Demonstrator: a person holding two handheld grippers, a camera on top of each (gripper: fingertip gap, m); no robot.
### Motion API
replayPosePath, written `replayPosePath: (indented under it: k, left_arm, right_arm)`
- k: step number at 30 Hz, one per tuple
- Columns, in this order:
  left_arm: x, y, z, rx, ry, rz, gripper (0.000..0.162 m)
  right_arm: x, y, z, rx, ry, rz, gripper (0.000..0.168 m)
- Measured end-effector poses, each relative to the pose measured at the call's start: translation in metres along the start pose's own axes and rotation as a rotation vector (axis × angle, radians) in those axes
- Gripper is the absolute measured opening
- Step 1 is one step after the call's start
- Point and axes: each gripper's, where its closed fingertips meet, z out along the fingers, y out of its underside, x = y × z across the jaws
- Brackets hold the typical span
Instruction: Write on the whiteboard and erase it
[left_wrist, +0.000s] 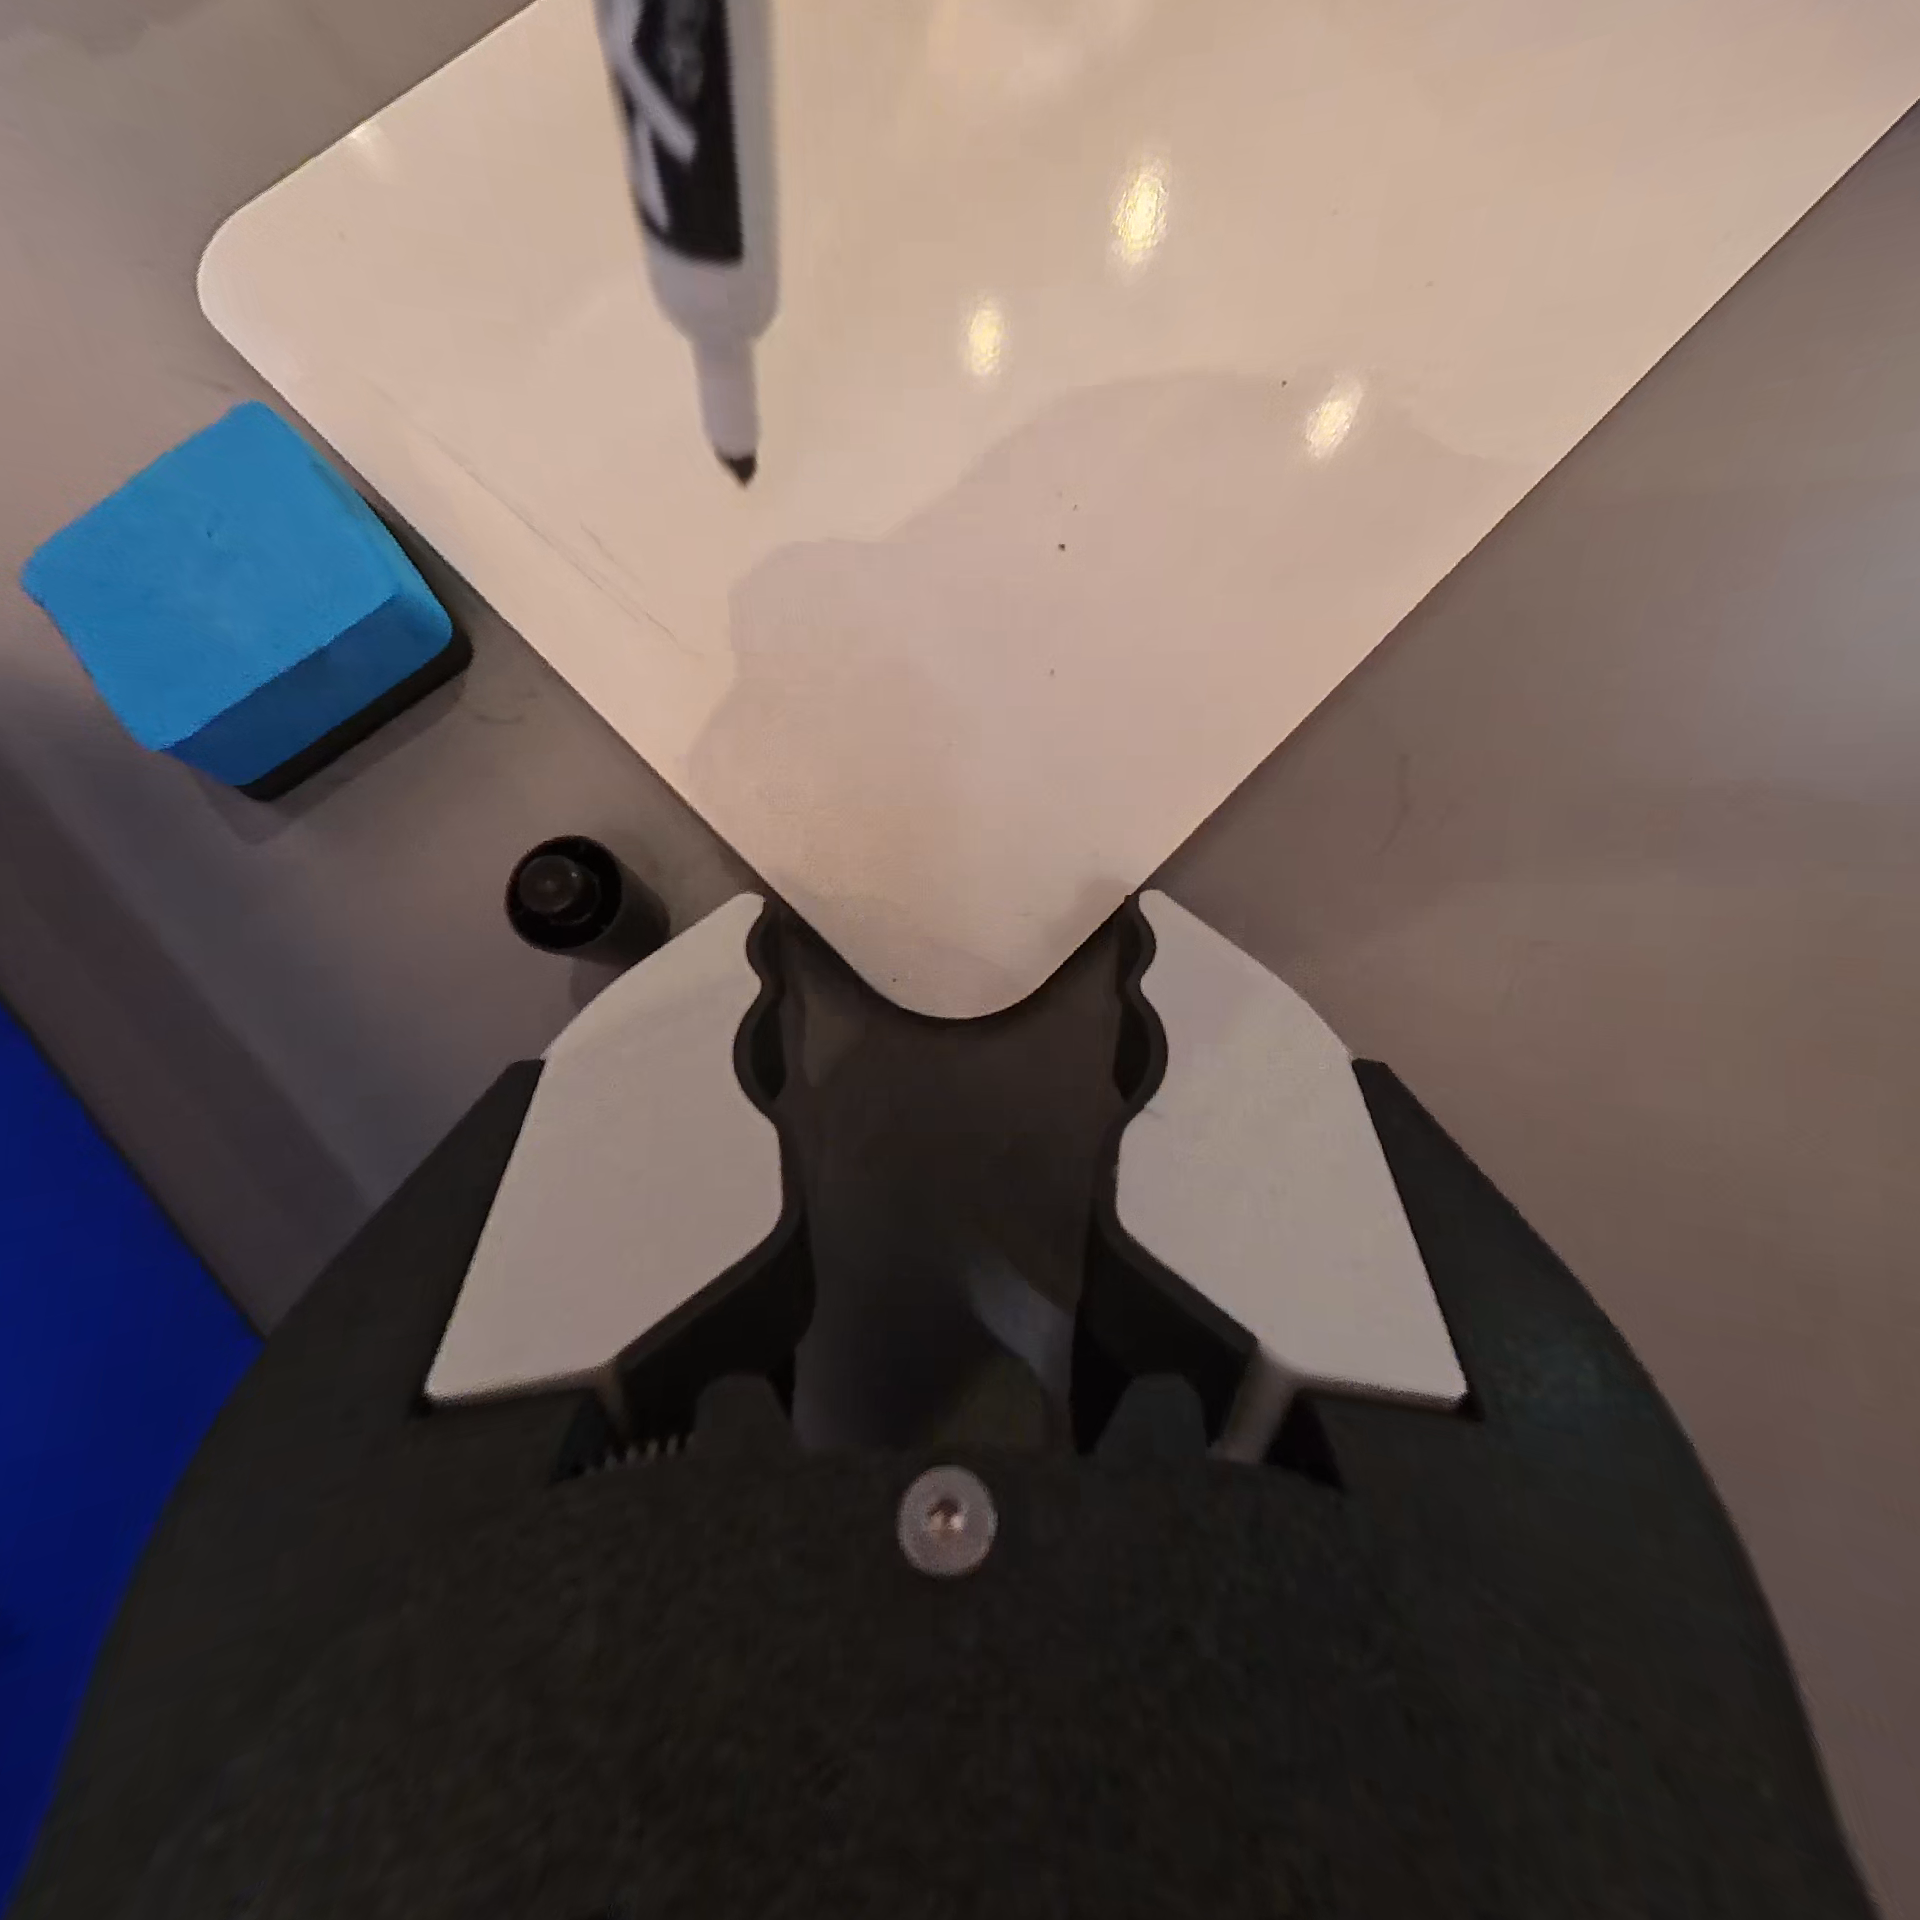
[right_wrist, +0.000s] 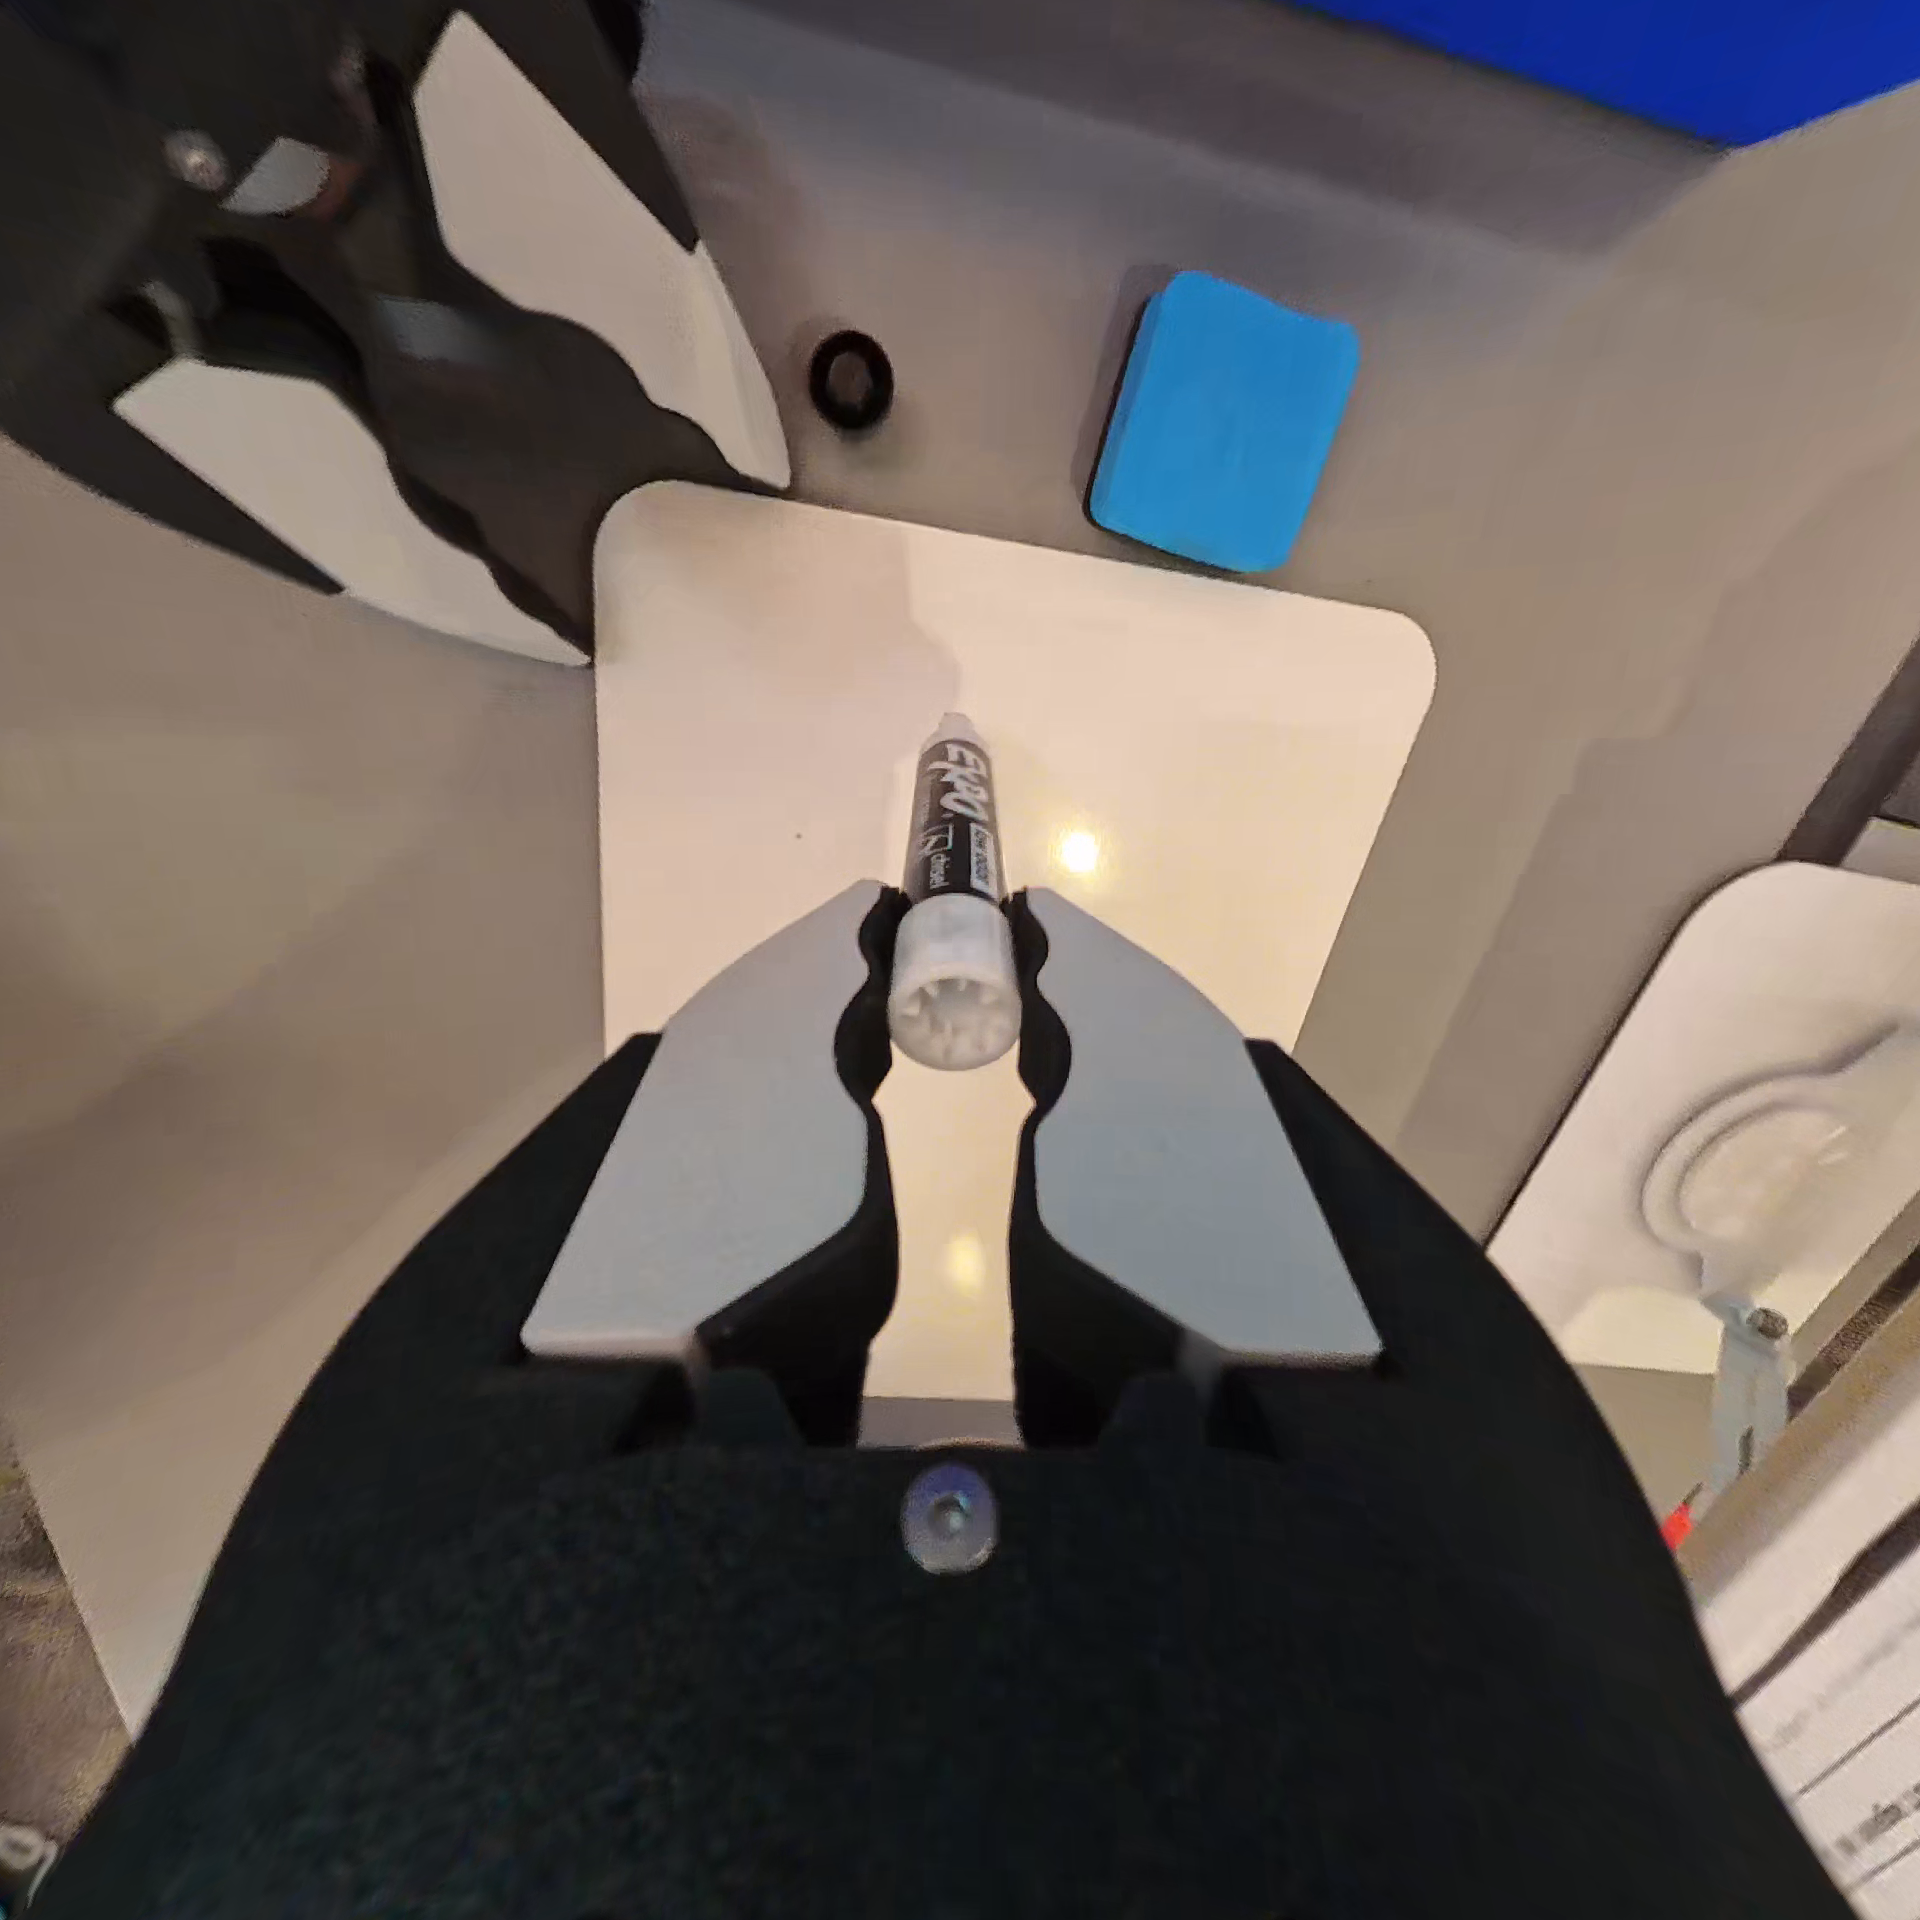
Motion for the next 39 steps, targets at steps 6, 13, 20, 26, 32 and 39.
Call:
replayPosePath:
  k: [6,13,20,26,32,39]
  left_arm:
    - [0.0,0.0,0.0,0.008,-0.006,-0.004,0.062]
    - [0.0,0.0,0.0,0.011,-0.002,-0.001,0.062]
    - [0.0,0.0,0.0,0.012,-0.002,-0.002,0.062]
    - [0.0,0.0,0.0,0.012,-0.002,-0.002,0.062]
    - [0.0,0.0,0.0,0.012,-0.002,-0.003,0.062]
    - [0.001,-0.001,0.001,0.011,-0.003,-0.003,0.063]
  right_arm:
    - [0.002,-0.017,0.015,-0.076,-0.06,-0.032,0.02]
    - [-0.003,-0.022,0.015,-0.093,-0.08,-0.048,0.02]
    - [-0.013,-0.026,0.02,-0.076,-0.115,-0.056,0.02]
    - [-0.017,-0.029,0.024,-0.083,-0.112,-0.076,0.02]
    - [-0.007,-0.025,0.024,-0.105,-0.09,-0.076,0.02]
    - [0.019,-0.019,0.024,-0.122,-0.053,-0.055,0.02]
